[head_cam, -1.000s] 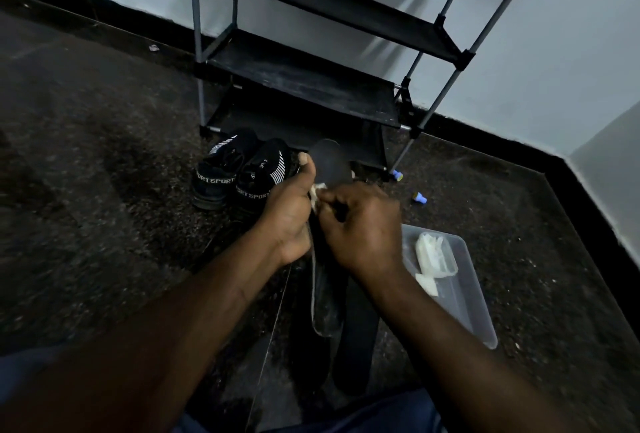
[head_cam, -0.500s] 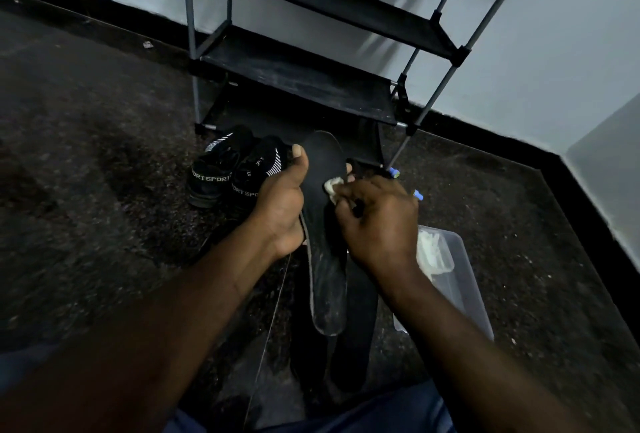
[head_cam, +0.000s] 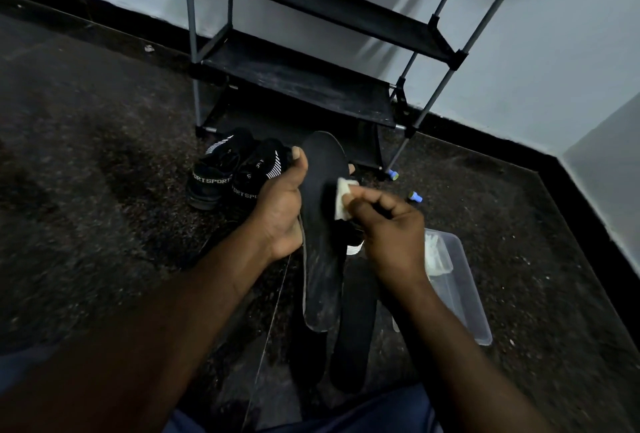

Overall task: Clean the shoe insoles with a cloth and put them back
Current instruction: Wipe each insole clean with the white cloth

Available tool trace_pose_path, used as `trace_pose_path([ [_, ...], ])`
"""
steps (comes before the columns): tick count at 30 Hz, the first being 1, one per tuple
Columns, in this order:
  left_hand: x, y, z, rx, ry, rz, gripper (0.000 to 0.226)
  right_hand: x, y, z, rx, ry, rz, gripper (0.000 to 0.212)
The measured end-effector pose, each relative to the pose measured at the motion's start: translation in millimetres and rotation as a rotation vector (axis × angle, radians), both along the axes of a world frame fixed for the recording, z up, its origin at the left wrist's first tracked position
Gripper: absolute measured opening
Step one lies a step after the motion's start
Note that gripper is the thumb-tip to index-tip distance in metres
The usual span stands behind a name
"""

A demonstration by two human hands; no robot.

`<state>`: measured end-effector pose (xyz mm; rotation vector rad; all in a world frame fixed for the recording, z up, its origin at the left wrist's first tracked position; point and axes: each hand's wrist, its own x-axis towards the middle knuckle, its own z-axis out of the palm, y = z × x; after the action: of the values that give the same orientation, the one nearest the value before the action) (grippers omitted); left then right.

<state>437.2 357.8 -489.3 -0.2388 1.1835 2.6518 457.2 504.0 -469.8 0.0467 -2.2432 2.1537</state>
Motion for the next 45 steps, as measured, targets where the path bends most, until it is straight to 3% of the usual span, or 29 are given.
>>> trace_pose_path([
  [10,-2,-2,3,0.015,0.044,0.076,0.072,3,6,-21,-0.034,-0.186,0.057,0.013],
  [19,0,1,-1,0.048,0.081,-0.147,0.079,-4,-1,-18,-0.256,-0.238,-0.156,0.017],
  [26,2,1,2,0.075,0.083,-0.188,0.080,1,-3,-12,-0.106,-0.151,-0.074,0.015],
  [32,0,-2,3,0.048,0.046,-0.140,0.080,-3,-3,-20,0.150,0.025,-0.227,0.014],
  [40,3,2,-2,0.014,-0.010,-0.100,0.081,-8,-27,1,0.497,0.336,-0.122,0.019],
  [45,2,-5,-1,-0.024,-0.004,-0.020,0.079,10,-41,-7,0.608,0.439,-0.046,0.023],
])
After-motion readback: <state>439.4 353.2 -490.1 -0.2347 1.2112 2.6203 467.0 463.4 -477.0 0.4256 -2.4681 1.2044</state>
